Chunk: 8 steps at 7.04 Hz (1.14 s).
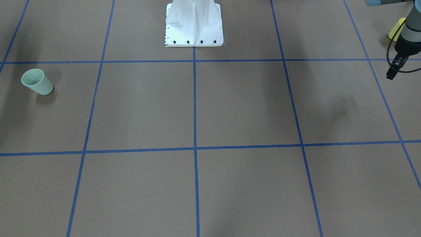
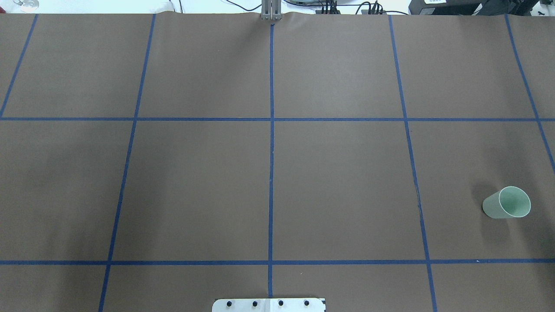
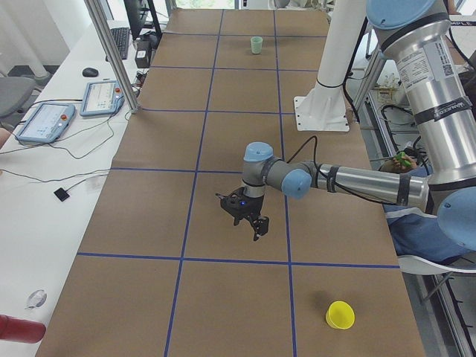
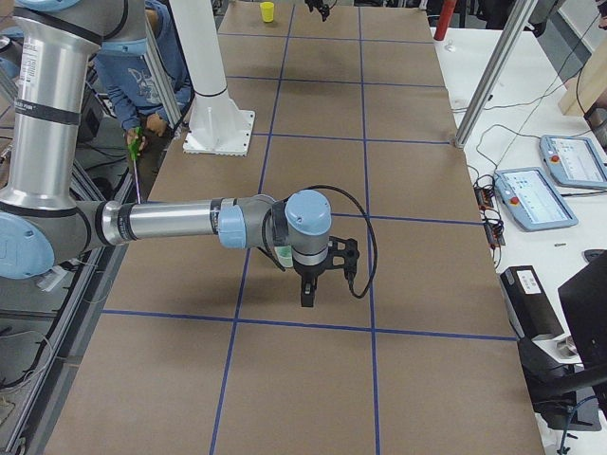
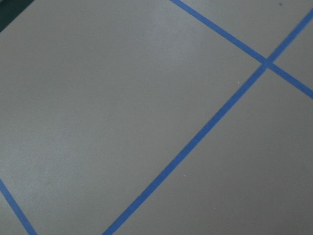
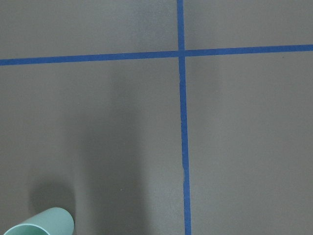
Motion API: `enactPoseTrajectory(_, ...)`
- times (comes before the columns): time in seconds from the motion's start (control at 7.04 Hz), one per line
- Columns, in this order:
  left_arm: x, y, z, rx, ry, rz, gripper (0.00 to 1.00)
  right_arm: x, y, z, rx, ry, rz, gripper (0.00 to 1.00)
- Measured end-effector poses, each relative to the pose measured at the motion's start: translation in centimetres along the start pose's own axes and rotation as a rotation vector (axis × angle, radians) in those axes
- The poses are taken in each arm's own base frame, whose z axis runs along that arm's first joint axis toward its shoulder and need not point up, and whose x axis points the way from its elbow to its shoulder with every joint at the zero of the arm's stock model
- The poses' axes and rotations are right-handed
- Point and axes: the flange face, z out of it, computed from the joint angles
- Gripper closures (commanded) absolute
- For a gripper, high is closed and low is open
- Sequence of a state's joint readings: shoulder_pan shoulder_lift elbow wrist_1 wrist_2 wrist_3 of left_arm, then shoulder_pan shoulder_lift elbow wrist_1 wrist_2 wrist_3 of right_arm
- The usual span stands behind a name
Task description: Transfer and stack yellow cup on green cup
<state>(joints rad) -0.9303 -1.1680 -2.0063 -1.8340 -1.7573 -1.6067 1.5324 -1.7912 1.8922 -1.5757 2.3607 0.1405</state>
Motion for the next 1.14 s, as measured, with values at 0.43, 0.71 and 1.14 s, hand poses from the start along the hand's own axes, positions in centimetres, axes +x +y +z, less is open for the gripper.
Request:
enactPoseTrajectory(0.43, -4.0, 6.3, 5.3, 0.29, -0.226, -0.336, 0.0, -0.6, -0.1, -0.1, 0.0, -0.012, -0.015, 0.0)
enactPoseTrajectory(0.71, -7.4, 9.4, 7.8, 0.481, -0.379, -0.539, 0.0, -1.8, -0.3, 0.0, -0.004, -0.017, -0.043, 0.0)
enactPoseTrajectory(1.14, -13.2, 14.1, 13.4, 0.656, -0.497, -0.719, 0.01, -3.3, -1.1, 0.2, -0.005, -0.01, -0.082, 0.0)
